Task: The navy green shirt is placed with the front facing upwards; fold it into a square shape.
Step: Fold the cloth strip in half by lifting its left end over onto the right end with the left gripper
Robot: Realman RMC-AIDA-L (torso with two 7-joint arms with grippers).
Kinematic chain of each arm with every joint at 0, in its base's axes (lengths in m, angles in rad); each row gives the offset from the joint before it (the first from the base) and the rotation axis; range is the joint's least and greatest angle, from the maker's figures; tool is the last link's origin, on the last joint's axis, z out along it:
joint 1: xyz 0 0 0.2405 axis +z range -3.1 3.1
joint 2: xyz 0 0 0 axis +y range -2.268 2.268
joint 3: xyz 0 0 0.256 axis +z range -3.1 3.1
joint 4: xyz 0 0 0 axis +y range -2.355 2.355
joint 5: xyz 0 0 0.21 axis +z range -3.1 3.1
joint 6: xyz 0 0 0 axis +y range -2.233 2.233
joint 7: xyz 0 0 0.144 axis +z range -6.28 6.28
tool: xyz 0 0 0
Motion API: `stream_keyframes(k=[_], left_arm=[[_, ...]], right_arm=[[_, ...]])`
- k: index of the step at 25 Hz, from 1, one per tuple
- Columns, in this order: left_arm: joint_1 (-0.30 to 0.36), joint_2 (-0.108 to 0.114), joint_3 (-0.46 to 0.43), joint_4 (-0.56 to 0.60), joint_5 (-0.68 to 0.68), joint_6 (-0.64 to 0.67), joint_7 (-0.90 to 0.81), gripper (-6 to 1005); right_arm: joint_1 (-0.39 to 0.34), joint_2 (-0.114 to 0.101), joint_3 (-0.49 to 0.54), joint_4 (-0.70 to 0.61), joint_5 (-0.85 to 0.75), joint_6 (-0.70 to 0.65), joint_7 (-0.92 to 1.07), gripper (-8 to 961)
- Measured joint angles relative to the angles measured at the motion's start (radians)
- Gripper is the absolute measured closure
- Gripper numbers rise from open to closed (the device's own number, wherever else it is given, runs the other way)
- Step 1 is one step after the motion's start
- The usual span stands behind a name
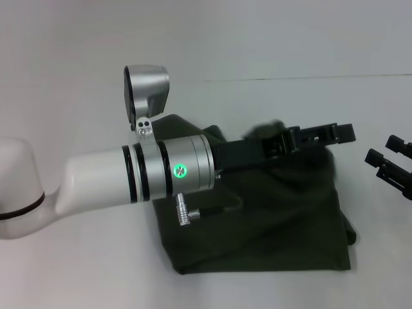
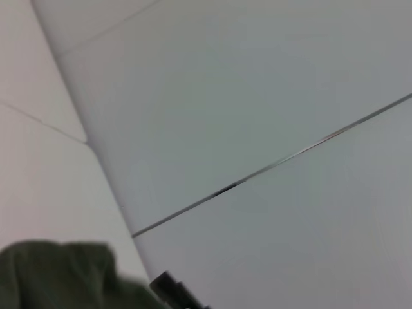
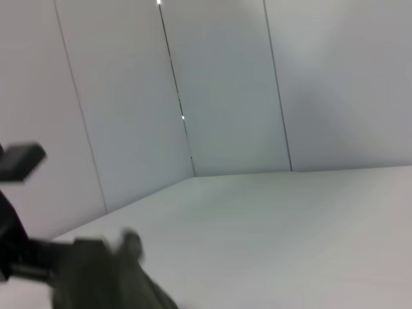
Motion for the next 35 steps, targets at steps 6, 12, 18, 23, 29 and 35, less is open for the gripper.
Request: stream_keyframes(k=[6,12,18,23,29,35], left_arm=[[-0.005,-0.002,0.025,-0.014,0.001,-0.046,0.009,233],[0.009,0.005,-0.028,-0.004,0.002,-0.002,0.088,234],[0.03,0.009,-0.16,-0.003,0.008,0.122,0.191,234],[0.043,0.009,-0.198,-0.007,0.009,0.138,0.219,234],[0.044,0.009,-0.202,-0.009,0.008,0.139,0.221,234],[0.046,0.009,-0.204,-0.01,0.004,0.142,0.221,234]], right_arm=[[0.025,0.007,-0.002,-0.001,-0.002,-0.005,-0.001,309],[0.043,0.005,-0.06,-0.001,-0.009,-0.027,-0.001,309],[0.035,0.015,-0.199,-0.055,-0.014,-0.042,0.031,310],[0.019,0.021,-0.216,-0.049,-0.02,0.096,0.035,310],[0.03,0.021,-0.22,-0.002,-0.02,0.24,0.033,310],[0.055,0.021,-0.222,0.055,-0.018,0.348,0.017,311]])
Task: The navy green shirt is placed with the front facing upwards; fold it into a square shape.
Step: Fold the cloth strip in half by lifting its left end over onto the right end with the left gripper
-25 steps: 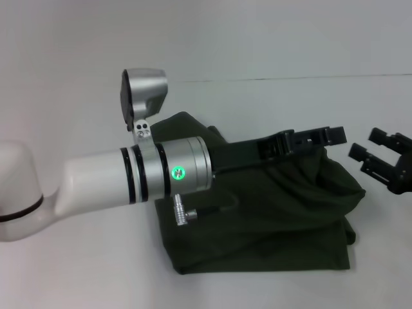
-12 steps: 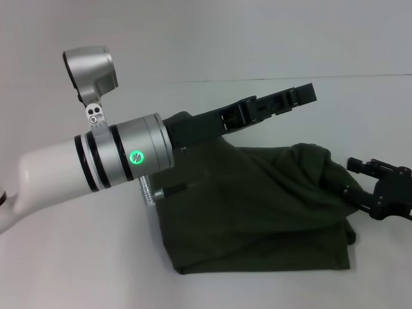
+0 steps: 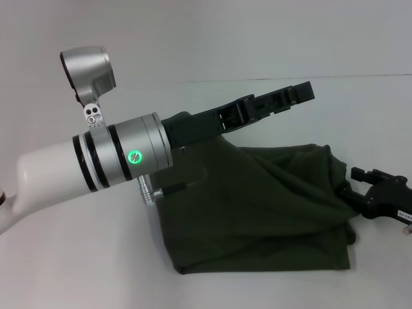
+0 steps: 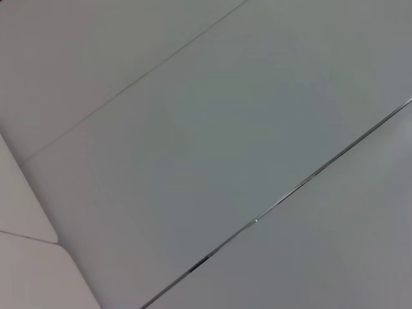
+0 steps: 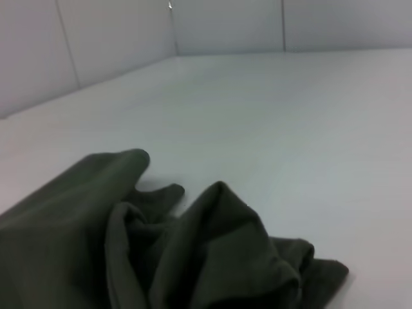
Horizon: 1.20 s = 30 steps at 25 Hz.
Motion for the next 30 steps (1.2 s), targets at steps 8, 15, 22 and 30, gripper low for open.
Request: stream_keyframes(k=[8,15,22,30], left_arm=[[0.002,0.0,-0.022,0.0,0.004,0.004,0.001,234],[0.003,0.001,-0.033,0.0,0.005,0.006,0.01,235],[0.014,0.002,-0.041,0.001,0.005,0.006,0.014,235],[0.023,0.002,-0.042,0.0,0.005,0.006,0.015,235]], right_arm=[[-0.073,-0.004,0.028,-0.111,0.133,-0.258,0.011,311],[-0.09,-0.015,0.011,-0.205,0.175,-0.454,0.072,311],[-0.008,0.0,-0.138,-0.144,0.154,-0.381,0.101,312],[0.06,0.001,-0.265,-0.041,0.153,-0.17,0.141,312]])
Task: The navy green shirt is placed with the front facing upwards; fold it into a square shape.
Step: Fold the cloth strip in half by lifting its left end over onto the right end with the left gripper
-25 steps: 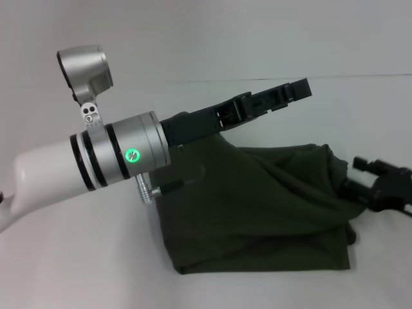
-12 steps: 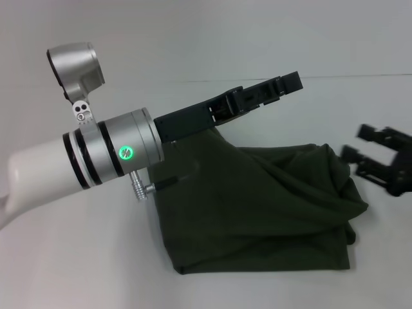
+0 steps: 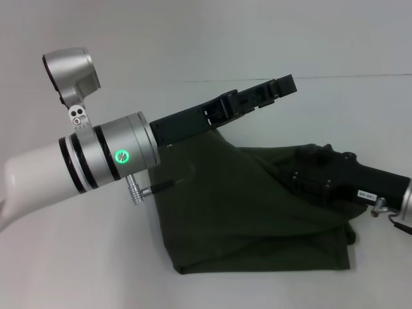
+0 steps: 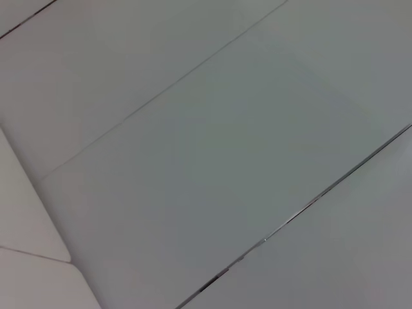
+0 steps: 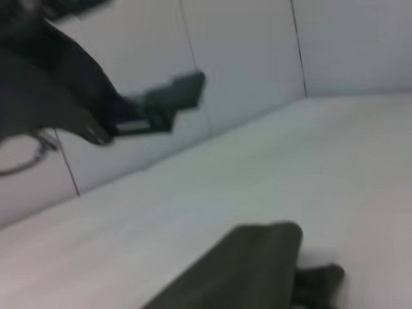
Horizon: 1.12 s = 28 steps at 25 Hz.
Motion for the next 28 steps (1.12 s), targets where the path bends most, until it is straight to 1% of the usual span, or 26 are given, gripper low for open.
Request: stream_keyframes(k=[6,16,18,24,28], left_arm=[[0.005,0.0,-0.009,-0.001,0.001,0.001,0.012,235],[0.005,0.0,-0.01,-0.002,0.001,0.002,0.022,236],[0.005,0.0,-0.011,-0.002,0.001,0.009,0.023,236],[0.008,0.0,-0.028,-0.002,0.001,0.039,0.024,236],[0.01,0.0,-0.033,-0.002,0.001,0.042,0.026,236]], right_arm=[[0.017,0.001,-0.035,0.051,0.0,0.087,0.019,312],[0.022,0.001,-0.045,0.077,0.004,0.131,0.021,313],[0.022,0.001,-0.04,0.077,0.005,0.127,0.022,387],[0.013,-0.001,-0.034,0.078,0.026,0.118,0.032,456],[0.017,-0.001,-0.044,0.078,0.027,0.127,0.043,468]])
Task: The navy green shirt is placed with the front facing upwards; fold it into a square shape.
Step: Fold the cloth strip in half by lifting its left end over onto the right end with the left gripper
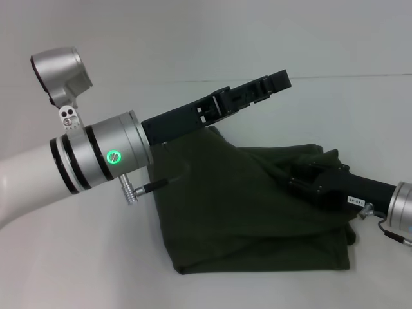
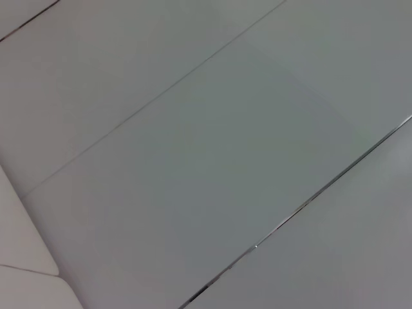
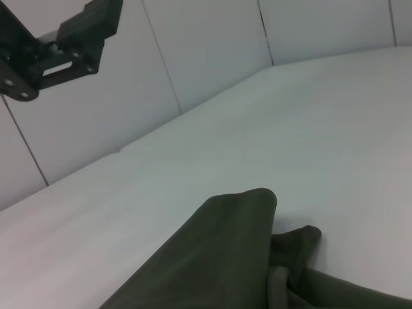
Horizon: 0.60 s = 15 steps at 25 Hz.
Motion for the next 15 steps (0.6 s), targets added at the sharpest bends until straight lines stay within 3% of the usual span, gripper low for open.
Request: stream_keyframes(k=[15], left_arm=[[0.008,0.0,-0.03,0.006,0.002,0.038,0.022,236]], right_arm=[[0.014,0.002,-0.059,0.013,-0.004,0.051,0.002,514]])
